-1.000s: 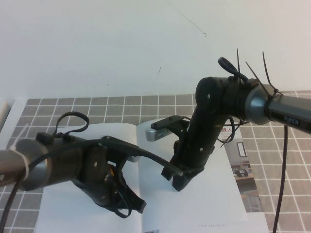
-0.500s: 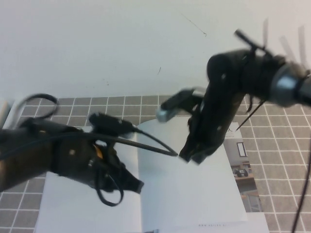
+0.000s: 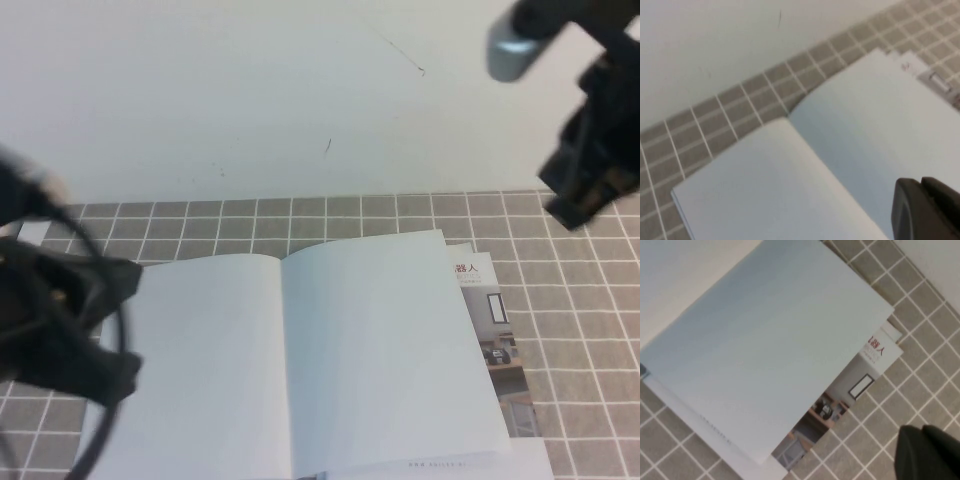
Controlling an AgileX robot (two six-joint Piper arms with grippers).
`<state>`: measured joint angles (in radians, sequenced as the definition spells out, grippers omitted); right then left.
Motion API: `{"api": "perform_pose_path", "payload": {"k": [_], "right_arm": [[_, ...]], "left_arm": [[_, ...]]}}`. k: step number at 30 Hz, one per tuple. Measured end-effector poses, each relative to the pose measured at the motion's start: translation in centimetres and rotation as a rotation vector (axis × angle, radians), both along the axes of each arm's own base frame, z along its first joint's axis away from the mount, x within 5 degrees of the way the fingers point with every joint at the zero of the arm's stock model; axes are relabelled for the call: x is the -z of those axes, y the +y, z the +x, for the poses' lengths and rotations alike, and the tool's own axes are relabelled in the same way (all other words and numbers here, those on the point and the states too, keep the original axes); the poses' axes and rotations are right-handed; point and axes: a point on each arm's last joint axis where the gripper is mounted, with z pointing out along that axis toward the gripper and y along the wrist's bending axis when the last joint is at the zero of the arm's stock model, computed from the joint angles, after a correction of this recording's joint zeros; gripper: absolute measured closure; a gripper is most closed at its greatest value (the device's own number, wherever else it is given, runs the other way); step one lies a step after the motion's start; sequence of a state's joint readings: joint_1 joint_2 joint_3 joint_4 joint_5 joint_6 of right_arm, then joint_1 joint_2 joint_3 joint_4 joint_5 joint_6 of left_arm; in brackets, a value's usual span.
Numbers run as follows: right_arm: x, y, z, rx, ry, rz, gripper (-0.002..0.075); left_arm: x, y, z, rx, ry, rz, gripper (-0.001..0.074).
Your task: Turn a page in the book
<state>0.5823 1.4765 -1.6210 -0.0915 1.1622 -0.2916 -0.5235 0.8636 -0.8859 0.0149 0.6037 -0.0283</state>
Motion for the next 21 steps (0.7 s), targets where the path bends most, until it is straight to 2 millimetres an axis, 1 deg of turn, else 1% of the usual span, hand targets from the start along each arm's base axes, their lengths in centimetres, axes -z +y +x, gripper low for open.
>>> {"api": "perform_pose_path", "payload": {"k": [2,4,6,9,11,12,16,18,21], "right_arm": [[0.3,-1.1,-1.6,0.005,0.001,-0.003,0.0727],[1.1,-2.2,-3.1,0.016,0.002,-0.012,0.0727],[2.6,-3.3,-4.6,0.023,-0.002,-0.02,0.0727],[4.9,-5.2,-7.2,0.017,-0.066,-0.003,0.0727],[6.4,-6.6,-9.1,0.03,-0.111,0.016,0.0727],[7.7,-7.3,-10.0,0.049,-0.119,0.023,0.0727],[10.7,-9.5,-13.2,0.122,-0.15,0.093,0.0727],[11.6,-10.3,-14.4,0.144,-0.168,0.132,0.0727],[12.8,-11.5,-16.3,0.171,-0.193,0.18,0.0727]], "left_arm": [[-0.4,0.9,-1.6,0.002,-0.095,-0.055,0.0738],[-0.4,1.7,-3.1,0.0,-0.165,-0.109,0.0738],[0.4,2.3,-4.2,-0.002,-0.193,-0.154,0.0738],[2.4,2.8,-5.2,-0.004,-0.181,-0.179,0.0738],[3.6,3.0,-5.5,-0.004,-0.174,-0.175,0.0738],[4.3,3.0,-5.6,-0.004,-0.171,-0.171,0.0738],[6.1,2.9,-5.5,-0.005,-0.175,-0.172,0.0738],[6.7,2.9,-5.3,-0.003,-0.205,-0.183,0.0738],[7.3,2.7,-5.0,0.011,-0.299,-0.19,0.0738]]}}
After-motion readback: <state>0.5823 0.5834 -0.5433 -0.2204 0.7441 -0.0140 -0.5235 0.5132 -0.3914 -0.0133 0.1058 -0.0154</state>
